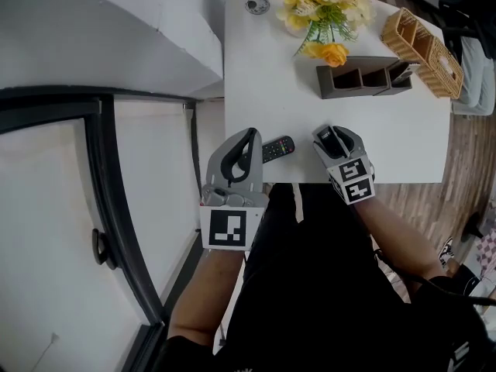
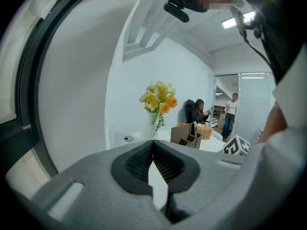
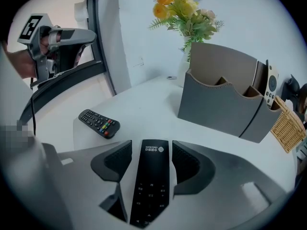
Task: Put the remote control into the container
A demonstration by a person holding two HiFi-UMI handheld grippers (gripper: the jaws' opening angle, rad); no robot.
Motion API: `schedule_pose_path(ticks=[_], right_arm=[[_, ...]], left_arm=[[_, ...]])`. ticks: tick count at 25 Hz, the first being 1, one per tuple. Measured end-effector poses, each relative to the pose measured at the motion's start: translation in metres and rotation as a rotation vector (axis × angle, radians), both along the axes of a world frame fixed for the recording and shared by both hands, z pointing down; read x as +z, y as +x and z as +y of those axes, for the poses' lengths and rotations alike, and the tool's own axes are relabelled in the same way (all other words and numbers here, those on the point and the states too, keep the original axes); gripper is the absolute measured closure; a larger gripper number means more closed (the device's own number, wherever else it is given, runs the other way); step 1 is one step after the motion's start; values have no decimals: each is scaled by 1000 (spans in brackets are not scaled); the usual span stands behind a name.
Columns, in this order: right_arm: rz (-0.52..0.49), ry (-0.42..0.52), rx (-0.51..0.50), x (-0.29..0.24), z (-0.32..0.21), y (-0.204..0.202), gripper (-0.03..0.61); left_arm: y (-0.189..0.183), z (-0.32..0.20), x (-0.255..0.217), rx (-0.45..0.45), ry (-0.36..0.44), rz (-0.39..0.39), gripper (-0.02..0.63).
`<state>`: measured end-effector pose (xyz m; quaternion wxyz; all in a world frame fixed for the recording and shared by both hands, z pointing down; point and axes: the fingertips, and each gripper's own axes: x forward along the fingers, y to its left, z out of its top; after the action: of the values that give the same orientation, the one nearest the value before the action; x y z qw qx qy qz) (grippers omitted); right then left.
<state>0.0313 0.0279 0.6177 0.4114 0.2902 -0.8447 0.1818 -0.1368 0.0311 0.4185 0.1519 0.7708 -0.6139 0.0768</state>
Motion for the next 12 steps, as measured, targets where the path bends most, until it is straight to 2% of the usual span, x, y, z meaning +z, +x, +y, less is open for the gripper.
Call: schedule_pose_path(ticks=[12], right_arm=[[15, -41, 3, 15, -2, 3, 349]], left_arm=[[-9, 6, 4, -37, -21, 8, 614]])
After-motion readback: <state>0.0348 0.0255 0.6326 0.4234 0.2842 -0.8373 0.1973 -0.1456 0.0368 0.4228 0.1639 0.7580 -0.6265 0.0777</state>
